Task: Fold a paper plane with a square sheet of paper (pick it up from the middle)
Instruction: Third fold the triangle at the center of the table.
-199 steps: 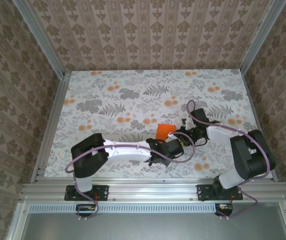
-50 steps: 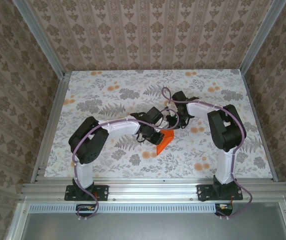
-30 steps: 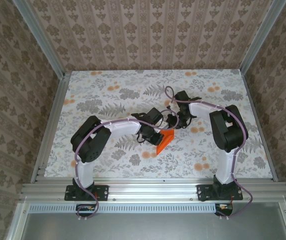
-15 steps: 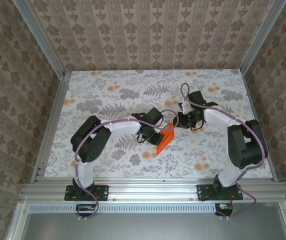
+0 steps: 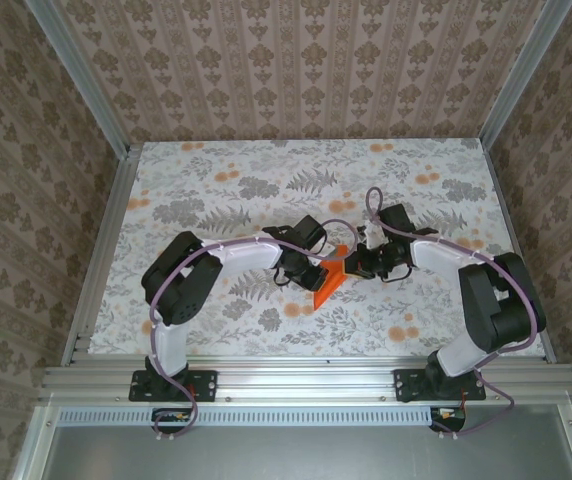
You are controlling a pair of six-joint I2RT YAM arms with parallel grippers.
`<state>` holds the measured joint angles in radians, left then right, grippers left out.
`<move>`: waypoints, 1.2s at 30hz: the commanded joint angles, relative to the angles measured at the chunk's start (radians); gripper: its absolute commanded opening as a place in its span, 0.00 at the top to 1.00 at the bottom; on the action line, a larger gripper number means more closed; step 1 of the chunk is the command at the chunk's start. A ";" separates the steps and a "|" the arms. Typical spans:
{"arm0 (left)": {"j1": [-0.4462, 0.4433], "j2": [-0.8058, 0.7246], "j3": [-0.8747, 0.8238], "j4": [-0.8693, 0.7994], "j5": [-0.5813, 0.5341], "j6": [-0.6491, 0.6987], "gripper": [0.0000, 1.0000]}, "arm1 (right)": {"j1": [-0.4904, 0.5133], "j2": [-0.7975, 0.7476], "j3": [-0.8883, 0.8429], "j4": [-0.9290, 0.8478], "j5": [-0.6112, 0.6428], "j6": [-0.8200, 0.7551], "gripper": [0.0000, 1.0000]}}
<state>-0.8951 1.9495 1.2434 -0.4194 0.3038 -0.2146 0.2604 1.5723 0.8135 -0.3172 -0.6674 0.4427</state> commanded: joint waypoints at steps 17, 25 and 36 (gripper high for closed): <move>0.001 0.013 0.062 -0.065 0.020 0.043 0.96 | 0.026 0.145 0.179 -0.044 0.129 0.005 0.91; -0.001 0.029 0.065 -0.065 0.023 0.043 0.96 | 0.022 0.286 0.326 -0.158 0.270 -0.076 0.92; -0.002 0.051 0.081 -0.074 0.030 0.049 0.96 | 0.022 0.385 0.357 -0.174 0.257 -0.121 0.94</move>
<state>-0.8959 1.9846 1.3025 -0.4683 0.3157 -0.1959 0.2848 1.9221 1.1591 -0.4465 -0.4301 0.3485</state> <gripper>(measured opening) 0.053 0.068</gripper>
